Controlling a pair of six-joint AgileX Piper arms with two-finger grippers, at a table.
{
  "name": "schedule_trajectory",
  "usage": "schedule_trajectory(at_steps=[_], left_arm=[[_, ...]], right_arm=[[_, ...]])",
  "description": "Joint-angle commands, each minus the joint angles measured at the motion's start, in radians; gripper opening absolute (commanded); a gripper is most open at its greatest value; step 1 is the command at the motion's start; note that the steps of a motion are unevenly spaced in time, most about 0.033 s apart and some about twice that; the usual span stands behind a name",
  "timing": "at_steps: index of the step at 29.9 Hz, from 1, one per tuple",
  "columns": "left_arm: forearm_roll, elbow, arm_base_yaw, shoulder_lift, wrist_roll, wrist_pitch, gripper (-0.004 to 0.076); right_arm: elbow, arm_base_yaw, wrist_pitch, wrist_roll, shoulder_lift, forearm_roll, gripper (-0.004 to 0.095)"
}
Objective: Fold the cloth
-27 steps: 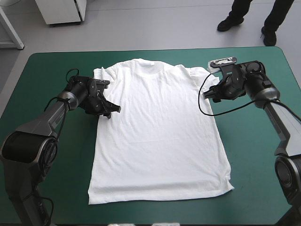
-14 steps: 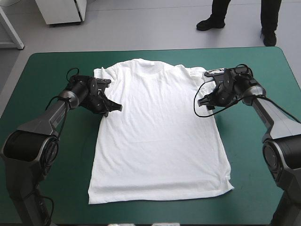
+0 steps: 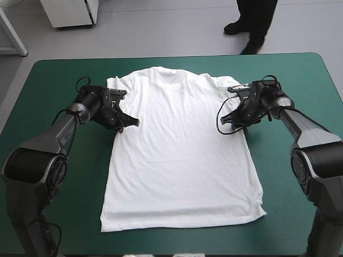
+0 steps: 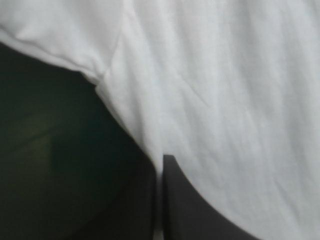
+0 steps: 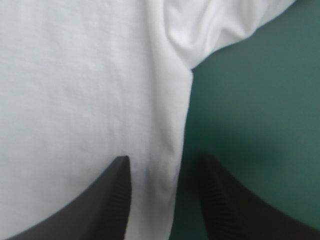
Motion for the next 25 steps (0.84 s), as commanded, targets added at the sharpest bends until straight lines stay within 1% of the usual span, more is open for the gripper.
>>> schedule_trajectory(at_steps=[1, 5, 7, 10, 13, 16, 19, 25], left_arm=[[-0.008, -0.001, -0.004, -0.002, 0.001, -0.023, -0.001], [-0.008, -0.002, -0.004, -0.002, 0.001, -0.025, -0.001], [-0.008, -0.002, -0.004, -0.002, 0.001, -0.027, -0.001], [-0.008, -0.002, -0.004, -0.002, 0.009, -0.038, -0.001], [-0.008, -0.004, -0.004, -0.015, 0.016, -0.026, -0.001], [0.0, -0.004, -0.004, -0.065, 0.026, -0.013, -0.001], [0.004, -0.004, -0.004, -0.133, 0.043, -0.009, -0.001], [0.0, -0.004, -0.004, -0.271, 0.047, 0.034, -0.001]], right_arm=[[-0.016, -0.001, 0.013, -0.035, 0.003, 0.083, 0.0203], [-0.016, -0.001, 0.03, -0.063, 0.026, 0.135, -0.0018], [-0.016, -0.001, 0.03, -0.078, 0.03, 0.162, -0.0015], [-0.019, -0.001, 0.025, -0.08, 0.03, 0.169, -0.0015], [-0.04, -0.001, 0.058, -0.075, 0.028, 0.163, -0.0015], [-0.076, -0.001, 0.094, -0.071, 0.01, 0.161, -0.0015], [-0.105, -0.001, 0.102, -0.067, -0.034, 0.156, -0.0015], [-0.144, -0.003, 0.131, -0.027, -0.158, 0.104, -0.0015]])
